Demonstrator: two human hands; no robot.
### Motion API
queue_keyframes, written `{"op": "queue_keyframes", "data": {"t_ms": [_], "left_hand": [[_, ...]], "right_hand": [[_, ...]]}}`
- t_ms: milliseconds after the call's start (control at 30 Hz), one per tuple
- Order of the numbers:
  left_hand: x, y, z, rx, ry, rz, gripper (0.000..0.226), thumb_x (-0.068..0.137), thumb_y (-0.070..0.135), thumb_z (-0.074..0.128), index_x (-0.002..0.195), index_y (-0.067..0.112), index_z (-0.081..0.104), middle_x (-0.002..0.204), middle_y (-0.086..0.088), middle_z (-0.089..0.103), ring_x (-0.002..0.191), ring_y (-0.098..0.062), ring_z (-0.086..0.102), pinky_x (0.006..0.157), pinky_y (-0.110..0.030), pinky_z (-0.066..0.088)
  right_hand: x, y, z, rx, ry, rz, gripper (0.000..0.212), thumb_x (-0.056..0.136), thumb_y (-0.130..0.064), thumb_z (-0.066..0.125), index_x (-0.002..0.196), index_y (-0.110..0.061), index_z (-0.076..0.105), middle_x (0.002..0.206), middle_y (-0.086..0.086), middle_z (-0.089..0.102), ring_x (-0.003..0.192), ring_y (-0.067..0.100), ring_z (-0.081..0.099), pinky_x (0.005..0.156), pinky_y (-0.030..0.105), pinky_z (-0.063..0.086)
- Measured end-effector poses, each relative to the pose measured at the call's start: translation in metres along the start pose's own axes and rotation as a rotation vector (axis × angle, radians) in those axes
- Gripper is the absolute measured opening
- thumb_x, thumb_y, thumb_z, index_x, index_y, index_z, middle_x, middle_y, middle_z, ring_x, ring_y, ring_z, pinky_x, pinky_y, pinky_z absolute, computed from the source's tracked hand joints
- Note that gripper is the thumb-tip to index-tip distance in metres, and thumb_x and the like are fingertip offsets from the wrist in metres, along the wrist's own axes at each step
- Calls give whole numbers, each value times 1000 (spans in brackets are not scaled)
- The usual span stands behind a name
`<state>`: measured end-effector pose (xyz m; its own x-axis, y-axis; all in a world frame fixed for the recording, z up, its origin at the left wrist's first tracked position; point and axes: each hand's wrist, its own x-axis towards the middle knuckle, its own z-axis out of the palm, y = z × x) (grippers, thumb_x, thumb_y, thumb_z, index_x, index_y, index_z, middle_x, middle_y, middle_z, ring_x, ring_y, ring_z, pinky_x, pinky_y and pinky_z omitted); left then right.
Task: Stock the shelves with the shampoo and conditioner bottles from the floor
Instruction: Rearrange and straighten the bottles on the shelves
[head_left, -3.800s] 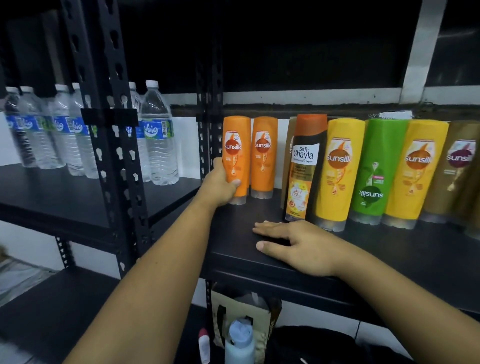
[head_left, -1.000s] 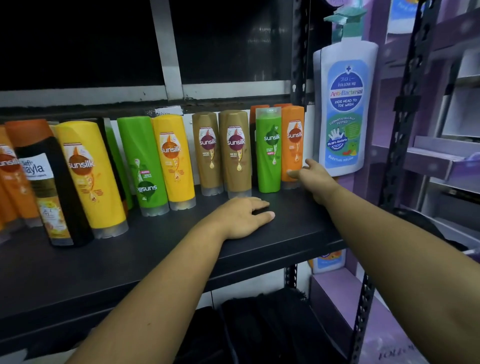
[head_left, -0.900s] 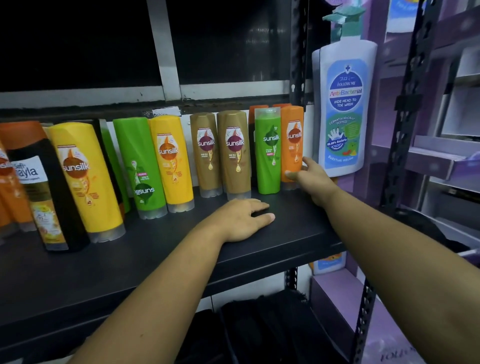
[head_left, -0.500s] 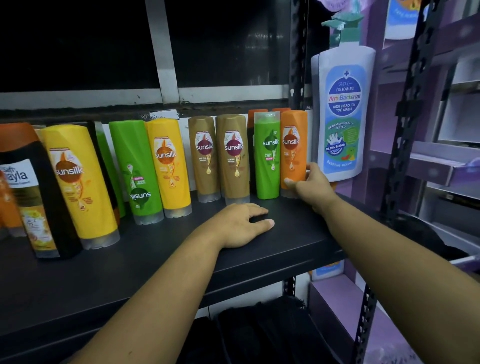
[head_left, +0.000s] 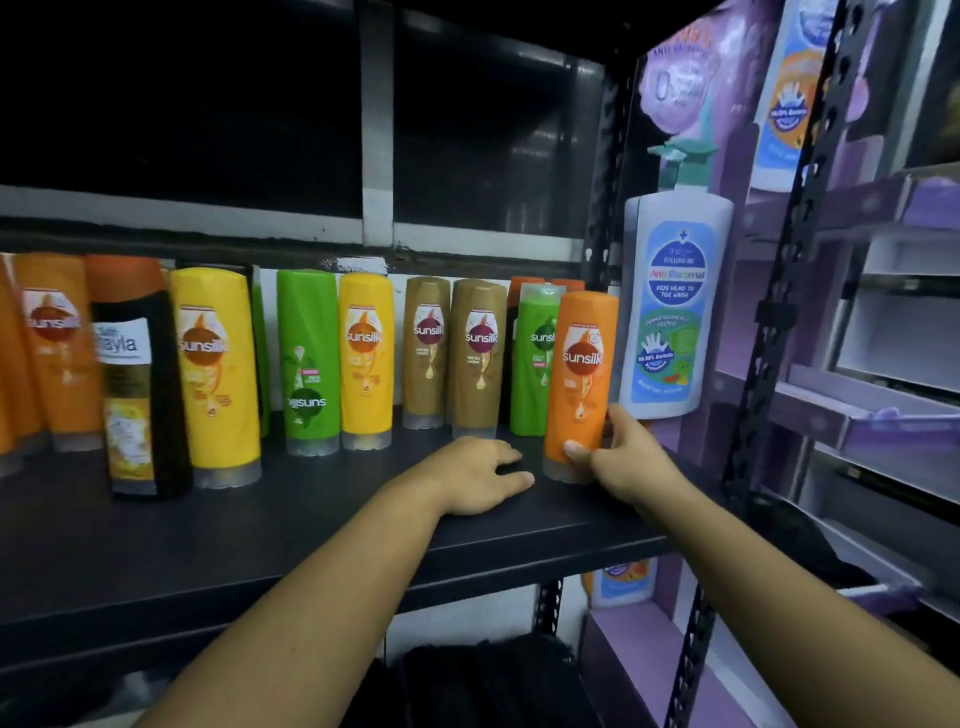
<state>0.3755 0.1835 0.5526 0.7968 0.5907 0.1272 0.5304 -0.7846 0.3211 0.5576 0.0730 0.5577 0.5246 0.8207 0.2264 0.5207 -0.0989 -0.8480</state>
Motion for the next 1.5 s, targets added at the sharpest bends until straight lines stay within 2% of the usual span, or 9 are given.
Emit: {"op": "queue_keyframes", "data": {"t_ms": [267,367,533,633,833,967,1100,1233,1500], "left_hand": [[-102,-34,-33,63,-9,-41,61,102,56,48,157,30,40,163,11,37,149,-12,34,123,-37,28],[-152,-58,-52,52,44,-98,56,102,52,52,154,31,45,160,12,41,147,-8,37,123,-35,30],[-233,-102,-82,41,157,-191,43,101,47,57,141,31,61,145,15,58,132,-2,52,113,-30,42],[-272,-129,-98,57,215,-270,37,101,43,59,134,31,67,135,17,65,121,2,57,106,-26,47],[-328,-193,-127,149,240,-486,30,100,43,59,124,30,72,125,15,70,108,-3,62,98,-28,50],[-351,-227,-142,139,264,-640,34,99,51,56,125,34,70,127,10,69,111,-10,62,100,-36,51],[-353,-239,-137,64,279,-671,34,101,51,53,125,35,69,128,10,67,112,-12,60,98,-34,49],[-353,-244,-135,57,274,-676,34,101,53,48,125,40,66,130,8,66,116,-16,59,101,-41,49],[-356,-249,-136,27,290,-687,42,99,57,50,136,42,60,141,7,60,126,-18,55,104,-39,47]], "right_hand": [[-55,-39,34,-55,-148,-173,77,85,-32,80,145,-39,34,126,-9,59,112,15,61,101,45,52],[-74,-63,67,-16,-215,-270,74,85,-28,80,141,-43,34,115,-13,62,102,8,65,90,32,53],[-104,-106,136,74,-336,-368,73,83,-34,82,138,-46,36,116,-14,66,104,5,66,96,37,55],[-121,-135,177,110,-399,-420,71,83,-36,81,135,-48,33,112,-22,60,101,2,64,94,31,54],[-146,-184,249,107,-447,-513,72,85,-36,80,138,-44,33,118,-13,61,106,7,65,93,30,53],[-154,-213,293,81,-422,-604,80,85,-31,80,147,-34,30,131,-9,58,118,17,62,101,41,52],[-150,-235,338,78,-386,-628,81,89,-25,77,151,-28,24,147,-3,50,132,20,51,106,37,43],[-142,-253,373,70,-323,-545,79,92,-21,72,151,-25,20,141,5,54,128,28,54,100,39,44],[-116,-270,414,40,-158,-394,82,93,-18,68,154,-19,13,139,13,53,125,37,56,101,53,47]]}}
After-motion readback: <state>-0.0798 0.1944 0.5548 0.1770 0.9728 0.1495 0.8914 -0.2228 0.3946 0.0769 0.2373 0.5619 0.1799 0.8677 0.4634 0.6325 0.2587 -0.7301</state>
